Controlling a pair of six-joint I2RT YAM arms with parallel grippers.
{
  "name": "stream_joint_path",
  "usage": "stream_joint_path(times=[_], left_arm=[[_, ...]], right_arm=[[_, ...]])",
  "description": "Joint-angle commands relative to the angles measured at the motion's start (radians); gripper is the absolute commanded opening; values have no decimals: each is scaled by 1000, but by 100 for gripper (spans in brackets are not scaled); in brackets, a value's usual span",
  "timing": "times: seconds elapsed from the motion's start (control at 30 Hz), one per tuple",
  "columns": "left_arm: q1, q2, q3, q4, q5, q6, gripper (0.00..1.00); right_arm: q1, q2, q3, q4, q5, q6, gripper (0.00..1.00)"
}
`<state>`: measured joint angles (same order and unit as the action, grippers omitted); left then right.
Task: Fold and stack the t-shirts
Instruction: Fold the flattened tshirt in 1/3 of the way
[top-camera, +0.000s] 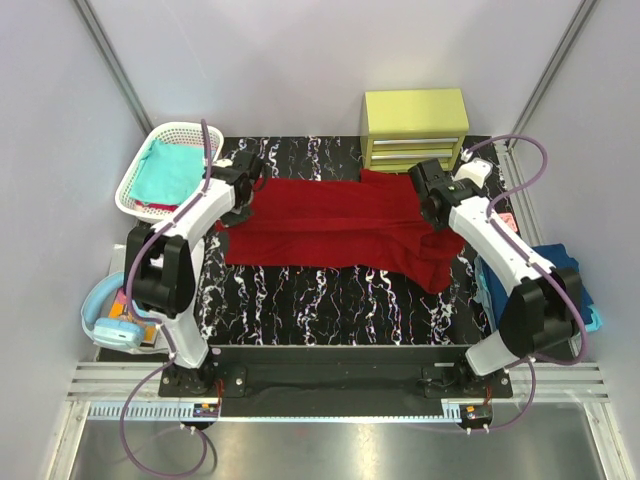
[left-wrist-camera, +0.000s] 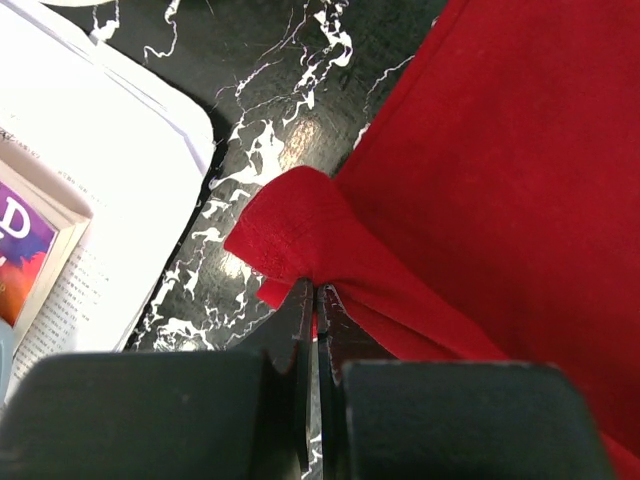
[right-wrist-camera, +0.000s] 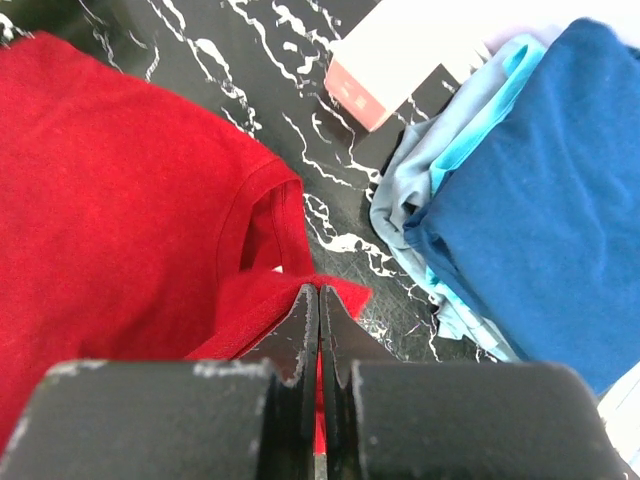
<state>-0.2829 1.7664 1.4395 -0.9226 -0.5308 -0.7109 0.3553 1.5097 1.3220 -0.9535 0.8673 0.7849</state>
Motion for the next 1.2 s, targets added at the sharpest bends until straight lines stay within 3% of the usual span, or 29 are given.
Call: stream_joint_path(times=[0.0,0.23,0.47,0.77,1.17], left_arm=[[36,39,67,-9,-132,10,0],[36,21,7,-12,-110,-27,0],[-22,-295,-129,-19,-97,-18,0],[-128,-502,-362,-108,-38,-113,0],[-203,-679,-393,-246,-31,-208,0]], right_arm=[[-45,30,46,-14,75,-15,0],[-47,-31,-41,-13,53,1,0],[-44,-241,-99,-100,10,-13,0],[-35,-436,-247,-214,-21,40,0],[17,-520,-150,-358,-74,102,0]])
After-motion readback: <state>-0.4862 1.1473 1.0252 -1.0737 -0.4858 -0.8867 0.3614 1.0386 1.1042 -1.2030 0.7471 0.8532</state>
